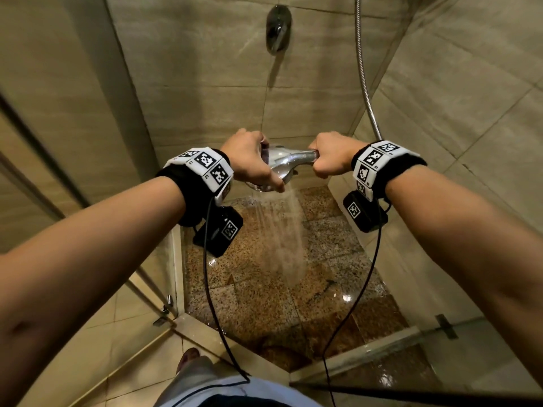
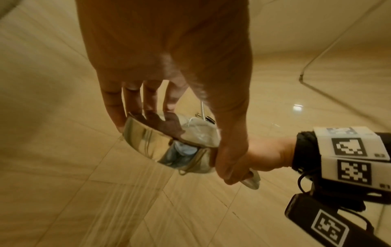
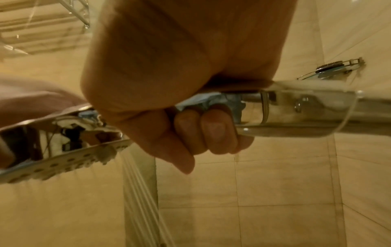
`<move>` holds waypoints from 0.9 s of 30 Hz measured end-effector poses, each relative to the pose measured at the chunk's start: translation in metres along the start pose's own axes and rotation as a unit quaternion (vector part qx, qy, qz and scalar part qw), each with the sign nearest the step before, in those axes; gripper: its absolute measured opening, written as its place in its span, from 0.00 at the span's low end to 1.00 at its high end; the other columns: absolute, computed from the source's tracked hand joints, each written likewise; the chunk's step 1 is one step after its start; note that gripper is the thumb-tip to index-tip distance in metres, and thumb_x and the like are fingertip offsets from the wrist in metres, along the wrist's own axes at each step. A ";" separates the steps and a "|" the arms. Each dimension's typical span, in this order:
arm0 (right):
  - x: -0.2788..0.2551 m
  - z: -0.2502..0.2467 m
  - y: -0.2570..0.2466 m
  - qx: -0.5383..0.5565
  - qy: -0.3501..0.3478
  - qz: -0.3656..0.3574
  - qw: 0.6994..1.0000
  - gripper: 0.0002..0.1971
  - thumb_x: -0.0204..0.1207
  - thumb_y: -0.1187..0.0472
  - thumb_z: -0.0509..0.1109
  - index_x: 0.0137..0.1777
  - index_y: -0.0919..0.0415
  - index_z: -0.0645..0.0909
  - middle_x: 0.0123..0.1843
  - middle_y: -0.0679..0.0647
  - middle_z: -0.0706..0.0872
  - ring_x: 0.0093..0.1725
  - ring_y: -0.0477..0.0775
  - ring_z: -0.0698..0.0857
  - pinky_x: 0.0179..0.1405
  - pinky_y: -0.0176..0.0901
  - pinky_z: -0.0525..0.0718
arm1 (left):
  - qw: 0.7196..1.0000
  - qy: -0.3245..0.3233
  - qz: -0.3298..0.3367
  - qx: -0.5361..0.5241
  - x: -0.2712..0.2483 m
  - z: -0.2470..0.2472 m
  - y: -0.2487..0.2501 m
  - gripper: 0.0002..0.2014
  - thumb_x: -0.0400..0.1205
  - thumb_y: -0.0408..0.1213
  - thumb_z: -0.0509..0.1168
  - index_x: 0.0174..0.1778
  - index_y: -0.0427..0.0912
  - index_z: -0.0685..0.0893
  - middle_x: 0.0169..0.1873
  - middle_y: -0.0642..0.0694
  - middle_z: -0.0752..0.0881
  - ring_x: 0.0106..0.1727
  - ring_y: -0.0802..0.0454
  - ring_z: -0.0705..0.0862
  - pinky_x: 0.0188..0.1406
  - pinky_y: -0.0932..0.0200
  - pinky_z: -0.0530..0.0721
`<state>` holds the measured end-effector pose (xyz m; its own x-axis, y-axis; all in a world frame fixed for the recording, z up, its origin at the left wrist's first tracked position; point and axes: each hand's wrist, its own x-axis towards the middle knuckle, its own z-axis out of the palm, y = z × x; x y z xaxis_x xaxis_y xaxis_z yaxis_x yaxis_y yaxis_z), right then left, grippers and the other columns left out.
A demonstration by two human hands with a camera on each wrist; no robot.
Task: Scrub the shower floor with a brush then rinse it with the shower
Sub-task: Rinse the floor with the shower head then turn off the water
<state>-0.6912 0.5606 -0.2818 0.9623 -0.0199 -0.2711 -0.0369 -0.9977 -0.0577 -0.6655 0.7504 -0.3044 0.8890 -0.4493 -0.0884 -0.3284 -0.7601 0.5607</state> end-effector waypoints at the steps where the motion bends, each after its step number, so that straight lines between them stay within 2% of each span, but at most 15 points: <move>1: 0.000 -0.001 0.000 -0.009 -0.011 0.003 1.000 0.06 0.60 0.70 0.72 0.31 0.61 0.78 0.28 0.57 0.81 0.30 0.58 0.80 0.28 0.41 0.75 | 1.000 -0.012 -0.004 -0.018 0.000 0.003 0.000 0.41 0.51 0.54 0.84 0.58 0.42 0.80 0.44 0.49 0.85 0.43 0.54 0.84 0.45 0.55 0.86; 3: -0.001 -0.004 0.001 -0.023 -0.030 0.010 0.999 0.07 0.60 0.71 0.72 0.31 0.61 0.78 0.26 0.56 0.80 0.26 0.55 0.77 0.26 0.40 0.74 | 0.998 -0.034 -0.014 -0.048 0.000 0.011 -0.001 0.37 0.55 0.51 0.84 0.57 0.44 0.79 0.43 0.50 0.86 0.43 0.55 0.84 0.43 0.58 0.85; 6: -0.002 -0.006 0.004 -0.043 -0.050 0.021 0.998 0.06 0.59 0.71 0.72 0.32 0.61 0.80 0.23 0.55 0.79 0.22 0.54 0.76 0.25 0.41 0.75 | 0.994 -0.061 -0.020 -0.090 0.001 0.019 -0.001 0.37 0.53 0.52 0.85 0.55 0.44 0.80 0.43 0.51 0.86 0.43 0.55 0.84 0.41 0.60 0.82; 10: -0.002 -0.002 0.009 -0.055 -0.063 0.031 0.996 0.06 0.59 0.71 0.72 0.31 0.61 0.79 0.24 0.55 0.79 0.22 0.54 0.76 0.26 0.40 0.75 | 0.992 -0.066 -0.022 -0.106 0.003 0.026 0.003 0.38 0.54 0.50 0.85 0.59 0.43 0.79 0.46 0.50 0.86 0.48 0.52 0.86 0.54 0.54 0.86; 13: -0.001 0.003 0.015 -0.059 -0.059 0.031 0.996 0.07 0.60 0.70 0.71 0.31 0.59 0.78 0.27 0.56 0.80 0.27 0.55 0.78 0.28 0.41 0.76 | 0.995 -0.043 -0.016 -0.093 0.005 0.033 0.007 0.41 0.53 0.50 0.86 0.60 0.43 0.79 0.45 0.50 0.86 0.48 0.52 0.86 0.54 0.52 0.86; 15: -0.001 0.007 0.018 -0.065 -0.050 0.026 0.996 0.07 0.61 0.69 0.70 0.31 0.58 0.77 0.29 0.56 0.80 0.32 0.58 0.80 0.31 0.42 0.78 | 0.996 -0.036 -0.019 -0.079 0.008 0.035 0.008 0.42 0.50 0.51 0.86 0.59 0.42 0.80 0.44 0.49 0.87 0.46 0.52 0.86 0.52 0.51 0.87; 19: -0.002 0.011 0.024 -0.076 -0.017 0.016 0.997 0.07 0.67 0.65 0.66 0.30 0.56 0.73 0.30 0.54 0.79 0.36 0.61 0.81 0.30 0.40 0.74 | 0.998 -0.015 -0.021 -0.057 0.009 0.038 0.011 0.45 0.35 0.62 0.80 0.48 0.48 0.80 0.47 0.46 0.84 0.44 0.51 0.85 0.47 0.52 0.88; 20: -0.002 0.013 0.024 -0.078 -0.008 0.014 0.997 0.07 0.67 0.63 0.66 0.30 0.55 0.72 0.30 0.53 0.78 0.36 0.61 0.81 0.32 0.41 0.75 | 0.999 -0.007 -0.020 -0.047 0.010 0.038 0.011 0.44 0.36 0.61 0.81 0.48 0.49 0.79 0.49 0.46 0.82 0.45 0.51 0.83 0.48 0.54 0.87; 23: -0.001 0.014 0.025 -0.078 0.014 0.011 0.997 0.08 0.67 0.62 0.66 0.29 0.54 0.71 0.30 0.52 0.77 0.38 0.62 0.80 0.35 0.43 0.75 | 0.999 0.021 -0.012 -0.021 0.012 0.038 0.010 0.46 0.45 0.56 0.85 0.59 0.48 0.77 0.54 0.47 0.74 0.54 0.49 0.77 0.57 0.52 0.83; 27: 0.001 0.013 0.024 -0.072 0.049 0.006 0.996 0.09 0.66 0.61 0.66 0.28 0.54 0.69 0.30 0.51 0.75 0.39 0.62 0.79 0.35 0.43 0.72 | 0.999 0.046 0.007 -0.004 0.014 0.034 0.009 0.50 0.46 0.56 0.85 0.63 0.47 0.74 0.57 0.46 0.72 0.62 0.47 0.72 0.64 0.48 0.79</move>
<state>-0.6948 0.5374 -0.2957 0.9841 -0.0320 -0.1750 -0.0172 -0.9962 0.0853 -0.6668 0.7215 -0.3289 0.9105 -0.4135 -0.0047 -0.3380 -0.7506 0.5677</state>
